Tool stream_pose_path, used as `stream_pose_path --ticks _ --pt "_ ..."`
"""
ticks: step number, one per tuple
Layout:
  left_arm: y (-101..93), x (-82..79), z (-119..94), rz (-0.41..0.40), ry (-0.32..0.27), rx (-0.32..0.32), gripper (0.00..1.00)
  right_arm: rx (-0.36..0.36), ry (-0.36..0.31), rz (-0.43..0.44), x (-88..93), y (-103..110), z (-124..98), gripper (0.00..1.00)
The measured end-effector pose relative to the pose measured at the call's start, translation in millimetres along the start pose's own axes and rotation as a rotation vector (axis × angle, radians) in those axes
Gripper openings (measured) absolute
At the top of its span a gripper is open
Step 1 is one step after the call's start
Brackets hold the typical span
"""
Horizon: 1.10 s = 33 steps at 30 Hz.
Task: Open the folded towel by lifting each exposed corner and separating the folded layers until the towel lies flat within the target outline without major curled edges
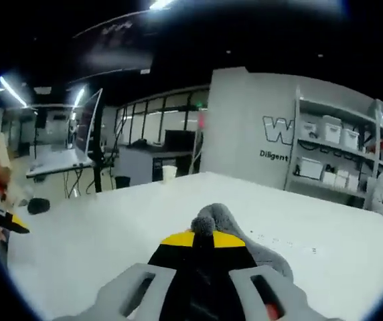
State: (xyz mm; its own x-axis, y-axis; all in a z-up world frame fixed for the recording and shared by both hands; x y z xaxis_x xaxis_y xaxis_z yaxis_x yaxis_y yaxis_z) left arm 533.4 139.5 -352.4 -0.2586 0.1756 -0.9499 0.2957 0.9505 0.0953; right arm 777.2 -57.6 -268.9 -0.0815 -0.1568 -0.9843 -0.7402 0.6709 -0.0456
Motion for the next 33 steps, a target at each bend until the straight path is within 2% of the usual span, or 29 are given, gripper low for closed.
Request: stream_pose_path --ticks 8,18,33 --pt "0.8 -0.4 -0.5 0.000 0.001 -0.004 1.00 0.034 -0.037 0.005 -8.8 -11.9 -12.0 0.00" --pt "-1.9 -5.7 -3.3 -0.021 -0.024 0.019 1.00 0.087 -0.087 0.051 -14.3 -34.0 -40.0 0.00" --pt "-8.5 -8.4 -7.5 -0.013 -0.027 0.026 1.00 0.180 -0.152 0.133 -6.2 -64.1 -75.9 0.00"
Point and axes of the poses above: the point that each gripper's makers call its tool centre point, and the gripper's own axes: z roughly forward along the fingers, y roughly to its left, x roughly out of its underside, the point moved 4 cm from there along -z, roughly backward along the fingers, and after that the axes turned 15 degrees about -x, right-handed, at the moved point
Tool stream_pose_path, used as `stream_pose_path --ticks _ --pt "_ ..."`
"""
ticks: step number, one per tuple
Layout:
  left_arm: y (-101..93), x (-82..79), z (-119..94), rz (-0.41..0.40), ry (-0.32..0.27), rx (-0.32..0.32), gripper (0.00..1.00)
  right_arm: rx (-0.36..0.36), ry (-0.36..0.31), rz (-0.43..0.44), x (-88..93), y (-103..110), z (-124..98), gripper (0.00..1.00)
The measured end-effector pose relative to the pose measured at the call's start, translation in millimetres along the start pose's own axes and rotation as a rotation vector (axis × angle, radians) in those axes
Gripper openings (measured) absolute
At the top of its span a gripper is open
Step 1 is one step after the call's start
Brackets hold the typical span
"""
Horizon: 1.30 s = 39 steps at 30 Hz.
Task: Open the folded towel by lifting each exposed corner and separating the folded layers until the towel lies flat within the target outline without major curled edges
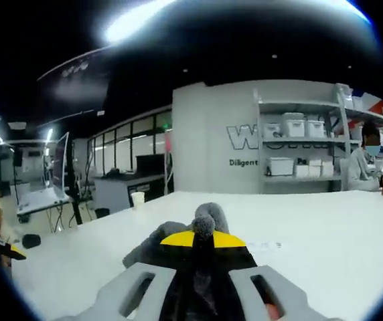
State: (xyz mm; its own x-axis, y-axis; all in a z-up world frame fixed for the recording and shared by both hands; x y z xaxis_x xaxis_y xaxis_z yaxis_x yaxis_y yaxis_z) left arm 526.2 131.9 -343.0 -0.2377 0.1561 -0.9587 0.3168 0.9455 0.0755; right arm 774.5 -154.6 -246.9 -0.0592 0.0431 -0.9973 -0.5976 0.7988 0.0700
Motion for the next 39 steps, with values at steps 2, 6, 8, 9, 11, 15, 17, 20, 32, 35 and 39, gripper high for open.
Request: stream_pose_path --ticks 2,6,8,9,11,15,17,20,32,35,39 --pt "-1.1 -0.9 0.1 0.005 -0.002 0.001 1.00 0.010 -0.005 0.007 0.3 -4.8 -4.1 0.00" --pt "-4.9 -0.5 1.1 0.007 0.001 0.008 1.00 0.036 -0.016 0.026 2.3 -15.1 -16.0 0.00" --pt "-8.3 -0.3 1.1 0.010 0.003 0.018 1.00 0.049 -0.016 0.031 4.4 -21.3 -22.4 0.00" --pt "-9.9 -0.7 1.0 0.011 0.003 0.022 1.00 0.058 -0.016 0.032 5.2 -24.4 -25.2 0.00" --pt "-12.6 -1.5 0.5 0.015 0.001 0.026 1.00 0.072 -0.017 0.033 6.5 -30.3 -29.9 0.00" --pt "-15.9 -1.2 0.6 0.021 0.002 0.032 1.00 0.110 -0.021 0.044 12.4 -47.0 -40.6 0.00" --pt "-17.3 -0.2 1.2 0.023 0.006 0.033 1.00 0.131 -0.015 0.044 17.8 -55.1 -45.5 0.00" --pt "-18.8 0.2 1.9 0.029 0.011 0.035 1.00 0.165 0.006 0.025 27.3 -68.4 -53.5 0.00" --pt "-24.9 2.0 7.4 0.036 0.023 0.047 1.00 0.321 0.111 0.082 82.8 -130.0 -87.7 0.00" --pt "-25.0 2.4 8.1 0.037 0.026 0.048 1.00 0.349 0.143 0.129 97.6 -138.0 -95.0 0.01" --pt "-25.3 2.9 8.7 0.034 0.027 0.048 1.00 0.374 0.198 0.170 116.9 -146.2 -102.7 0.01"
Point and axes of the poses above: the point that each gripper's makers call its tool centre point, and the gripper's own axes: z roughly forward along the fingers, y roughly to its left, x roughly out of its underside, the point moved 4 cm from there along -z, roughly backward along the fingers, and after that the axes turned 15 degrees about -x, right-handed, at the moved point
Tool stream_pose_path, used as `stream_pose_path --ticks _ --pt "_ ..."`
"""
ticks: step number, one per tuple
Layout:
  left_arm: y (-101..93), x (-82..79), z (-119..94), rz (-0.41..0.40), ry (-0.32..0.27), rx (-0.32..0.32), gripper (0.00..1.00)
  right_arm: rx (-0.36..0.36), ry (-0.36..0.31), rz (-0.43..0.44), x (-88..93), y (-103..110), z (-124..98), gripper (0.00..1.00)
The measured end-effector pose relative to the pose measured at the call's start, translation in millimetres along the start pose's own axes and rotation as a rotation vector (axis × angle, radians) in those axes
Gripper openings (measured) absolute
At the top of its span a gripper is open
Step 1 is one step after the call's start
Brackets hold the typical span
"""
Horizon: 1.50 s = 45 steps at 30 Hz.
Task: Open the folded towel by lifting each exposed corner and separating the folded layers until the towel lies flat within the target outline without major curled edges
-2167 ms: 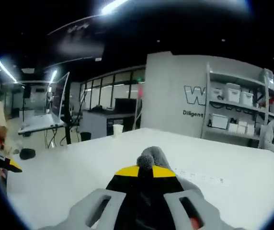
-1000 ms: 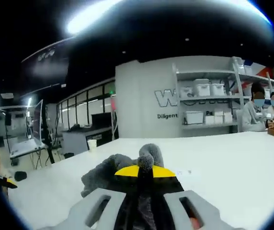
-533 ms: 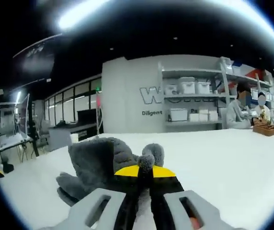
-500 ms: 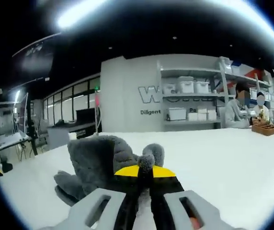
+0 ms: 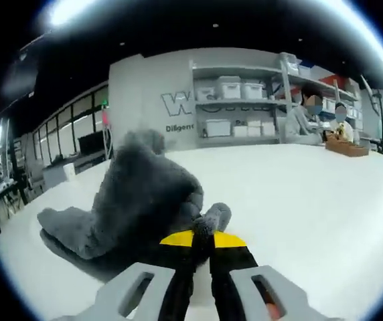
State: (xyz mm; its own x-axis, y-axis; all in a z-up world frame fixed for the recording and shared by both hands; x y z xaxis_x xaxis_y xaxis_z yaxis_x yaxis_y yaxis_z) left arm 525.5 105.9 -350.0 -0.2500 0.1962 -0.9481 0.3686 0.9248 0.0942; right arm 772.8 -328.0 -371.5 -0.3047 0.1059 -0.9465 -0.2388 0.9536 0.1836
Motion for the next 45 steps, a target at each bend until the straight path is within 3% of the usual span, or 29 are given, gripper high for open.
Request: stream_pose_path --ticks 2,12,19,25,31,33,34,35,41,45 --pt "-0.4 1.2 0.3 0.001 0.004 0.002 1.00 0.016 0.042 0.012 8.2 -4.7 0.0 0.01" --pt "-0.3 2.1 1.1 0.002 0.009 0.006 1.00 0.021 0.055 -0.002 18.4 11.8 -12.9 0.02" --pt "3.2 2.2 -0.8 -0.005 0.006 -0.002 1.00 0.019 0.125 -0.164 23.2 25.1 -27.0 0.05" --pt "4.8 1.5 -1.8 -0.002 0.006 -0.002 1.00 0.052 0.227 -0.401 25.8 33.0 -53.0 0.16" --pt "1.0 3.0 1.3 -0.003 0.010 0.009 1.00 0.007 0.262 -0.454 18.8 27.4 -77.9 0.27" --pt "0.7 3.1 1.4 -0.003 0.010 0.010 1.00 0.002 0.262 -0.457 18.4 28.2 -80.2 0.29" --pt "-0.2 3.4 1.7 -0.002 0.013 0.012 1.00 -0.068 0.231 -0.458 15.1 40.6 -99.7 0.31" --pt "-0.8 3.0 1.6 -0.001 0.011 0.014 1.00 -0.084 0.221 -0.448 12.2 39.5 -102.9 0.33" --pt "-1.6 2.3 3.2 0.003 0.015 0.010 1.00 -0.136 0.185 -0.413 -6.0 26.1 -115.6 0.48" --pt "-3.7 4.0 6.0 0.010 0.028 0.009 1.00 -0.156 0.169 -0.398 -11.1 32.5 -132.1 0.59"
Point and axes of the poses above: the point that each gripper's makers call its tool centre point, and the gripper's own axes: z roughly forward along the fingers, y roughly to its left, x roughly out of its underside, the point moved 4 cm from there along -z, roughly backward along the fingers, and after that the axes turned 15 degrees about -x, right-handed, at the moved point
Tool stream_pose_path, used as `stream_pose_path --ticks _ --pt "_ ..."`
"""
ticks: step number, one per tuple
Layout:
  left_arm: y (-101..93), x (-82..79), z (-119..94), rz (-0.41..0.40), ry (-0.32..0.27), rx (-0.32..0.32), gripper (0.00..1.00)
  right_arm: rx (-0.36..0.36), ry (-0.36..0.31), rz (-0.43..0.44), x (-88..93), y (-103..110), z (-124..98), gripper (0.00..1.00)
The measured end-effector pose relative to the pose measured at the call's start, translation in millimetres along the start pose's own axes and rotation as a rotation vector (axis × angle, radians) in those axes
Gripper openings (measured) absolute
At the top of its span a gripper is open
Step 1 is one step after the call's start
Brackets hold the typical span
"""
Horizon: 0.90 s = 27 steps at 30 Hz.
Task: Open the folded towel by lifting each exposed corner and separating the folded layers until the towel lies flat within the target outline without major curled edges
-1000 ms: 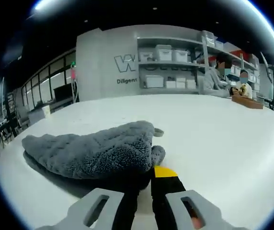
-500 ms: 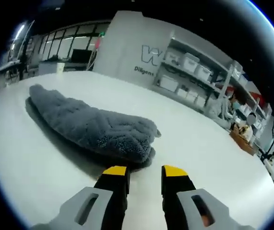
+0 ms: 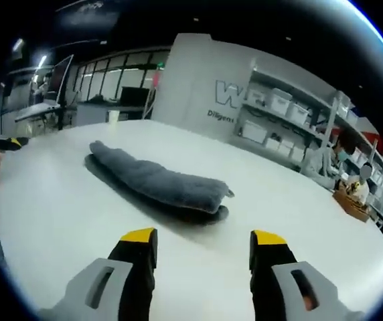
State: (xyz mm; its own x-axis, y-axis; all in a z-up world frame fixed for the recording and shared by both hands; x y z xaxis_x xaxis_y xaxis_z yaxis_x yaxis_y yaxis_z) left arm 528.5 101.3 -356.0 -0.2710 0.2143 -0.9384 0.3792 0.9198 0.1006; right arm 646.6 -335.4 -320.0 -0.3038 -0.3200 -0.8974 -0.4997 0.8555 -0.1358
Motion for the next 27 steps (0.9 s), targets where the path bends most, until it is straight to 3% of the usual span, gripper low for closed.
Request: stream_pose_path --ticks 3,4,9,15,18,22,27 --pt "-0.5 -0.1 0.8 0.003 0.004 -0.001 1.00 -0.007 -0.008 0.001 -0.8 2.1 -2.1 0.65" --pt "-2.7 -2.4 3.1 0.013 0.009 -0.004 1.00 -0.029 -0.066 0.019 -5.5 8.9 -11.9 0.67" --pt "-7.1 -4.7 4.9 0.033 0.013 0.008 1.00 -0.084 -0.160 0.057 -7.0 31.0 -24.1 0.69" --pt "-5.7 -7.5 9.2 0.026 0.011 0.009 1.00 -0.121 -0.142 0.082 4.0 56.1 -34.1 0.82" --pt "-5.3 -8.4 12.0 0.043 0.027 0.002 1.00 -0.150 -0.205 0.113 1.2 67.9 -39.6 0.84" --pt "-7.0 -8.2 14.1 0.062 0.041 0.006 1.00 -0.181 -0.242 0.125 -5.4 74.3 -42.8 0.87" --pt "-6.3 -7.7 15.7 0.035 0.030 0.019 1.00 -0.187 -0.225 0.119 -9.8 74.7 -47.9 0.94"
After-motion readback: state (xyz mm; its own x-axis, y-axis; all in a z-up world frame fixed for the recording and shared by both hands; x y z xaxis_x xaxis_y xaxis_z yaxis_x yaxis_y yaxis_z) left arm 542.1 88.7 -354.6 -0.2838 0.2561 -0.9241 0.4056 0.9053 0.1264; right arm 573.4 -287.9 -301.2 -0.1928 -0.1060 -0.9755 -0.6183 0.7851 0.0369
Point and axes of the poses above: the point that each gripper's makers call its tool centre point, and the gripper's own axes: z roughly forward along the fingers, y roughly to its left, x roughly out of its underside, the point moved 4 cm from there along -z, roughly backward along the fingers, and after that the axes turned 15 degrees about -x, right-handed, at the moved point
